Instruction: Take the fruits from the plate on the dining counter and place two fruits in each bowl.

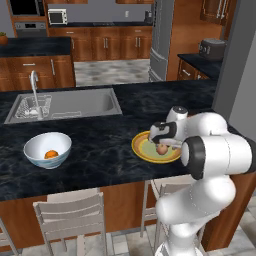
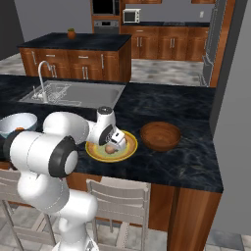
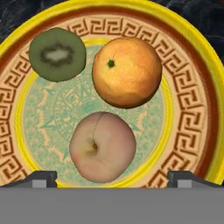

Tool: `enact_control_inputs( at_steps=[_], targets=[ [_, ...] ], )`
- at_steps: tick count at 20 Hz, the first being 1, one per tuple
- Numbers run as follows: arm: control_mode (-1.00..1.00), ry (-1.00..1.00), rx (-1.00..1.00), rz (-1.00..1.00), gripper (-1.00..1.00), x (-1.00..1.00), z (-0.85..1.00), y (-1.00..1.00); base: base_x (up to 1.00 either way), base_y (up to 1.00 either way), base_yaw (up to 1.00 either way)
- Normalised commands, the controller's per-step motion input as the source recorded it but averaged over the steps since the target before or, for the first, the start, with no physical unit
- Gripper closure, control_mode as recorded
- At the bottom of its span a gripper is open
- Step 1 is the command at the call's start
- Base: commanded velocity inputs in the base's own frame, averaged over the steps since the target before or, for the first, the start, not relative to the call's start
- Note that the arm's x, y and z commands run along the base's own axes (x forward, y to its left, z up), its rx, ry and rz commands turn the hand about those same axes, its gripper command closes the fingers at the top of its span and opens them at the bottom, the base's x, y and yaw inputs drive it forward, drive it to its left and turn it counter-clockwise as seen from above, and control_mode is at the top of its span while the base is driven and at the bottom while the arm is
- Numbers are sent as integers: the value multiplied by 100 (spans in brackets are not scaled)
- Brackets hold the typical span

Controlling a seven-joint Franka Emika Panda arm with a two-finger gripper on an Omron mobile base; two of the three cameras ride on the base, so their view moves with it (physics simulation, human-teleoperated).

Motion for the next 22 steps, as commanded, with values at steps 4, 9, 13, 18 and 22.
enact_control_inputs(
  at_steps=[4, 9, 13, 18, 22],
  targets=[
    [-100, 1, 0, -1, -100, 1, -19, 1, 0, 0, 0],
    [-100, 0, 0, -1, -100, 2, -18, 5, 0, 0, 0],
    [-100, 0, 0, 0, -100, 12, -7, 0, 0, 0, 0],
    [-100, 0, 0, 0, -100, 11, -5, 0, 0, 0, 0],
    [-100, 0, 0, 0, -100, 9, -4, 0, 0, 0, 0]
  ],
)
